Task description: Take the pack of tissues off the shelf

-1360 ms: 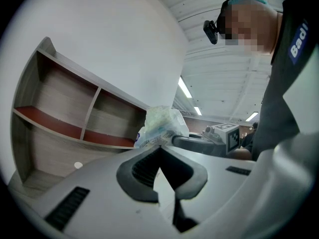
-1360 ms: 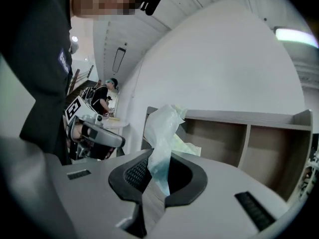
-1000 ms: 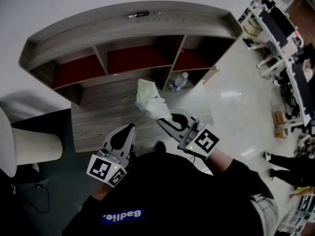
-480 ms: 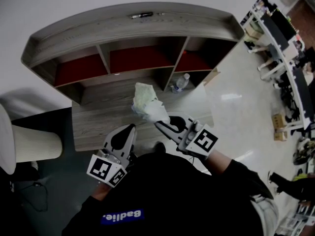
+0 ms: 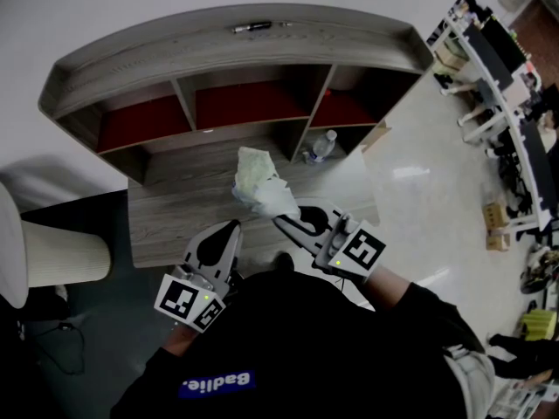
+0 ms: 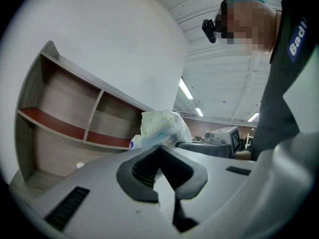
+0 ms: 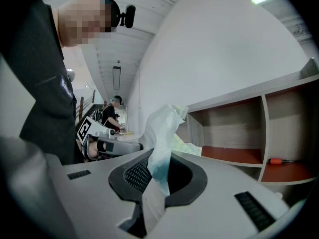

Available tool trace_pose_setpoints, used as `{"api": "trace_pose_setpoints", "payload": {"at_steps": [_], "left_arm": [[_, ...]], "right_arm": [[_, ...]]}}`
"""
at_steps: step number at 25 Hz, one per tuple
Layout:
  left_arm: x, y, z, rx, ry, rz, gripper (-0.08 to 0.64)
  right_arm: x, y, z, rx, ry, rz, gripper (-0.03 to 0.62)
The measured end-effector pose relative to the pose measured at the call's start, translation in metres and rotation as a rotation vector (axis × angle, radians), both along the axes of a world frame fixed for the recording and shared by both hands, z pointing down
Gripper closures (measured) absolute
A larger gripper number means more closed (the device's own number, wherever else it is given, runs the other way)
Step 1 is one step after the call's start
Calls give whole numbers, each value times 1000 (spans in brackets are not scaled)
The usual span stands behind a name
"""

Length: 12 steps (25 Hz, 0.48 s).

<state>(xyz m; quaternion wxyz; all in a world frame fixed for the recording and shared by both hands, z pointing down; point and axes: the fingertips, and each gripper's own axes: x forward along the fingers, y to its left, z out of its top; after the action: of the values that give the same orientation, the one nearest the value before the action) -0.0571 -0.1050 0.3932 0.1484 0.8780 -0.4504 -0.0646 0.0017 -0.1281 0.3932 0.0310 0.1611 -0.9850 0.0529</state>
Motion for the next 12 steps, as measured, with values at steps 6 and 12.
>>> {"api": "trace_pose_setpoints", "payload": {"at_steps": [6,12], "left_arm": [[1,2,0,-1,1,-3,558],[1,2,0,-1,2,-6,558]], "right_arm": [[0,1,0,-2,0,-4,525],[1,2,-1,-4,-1,-4,525]]}}
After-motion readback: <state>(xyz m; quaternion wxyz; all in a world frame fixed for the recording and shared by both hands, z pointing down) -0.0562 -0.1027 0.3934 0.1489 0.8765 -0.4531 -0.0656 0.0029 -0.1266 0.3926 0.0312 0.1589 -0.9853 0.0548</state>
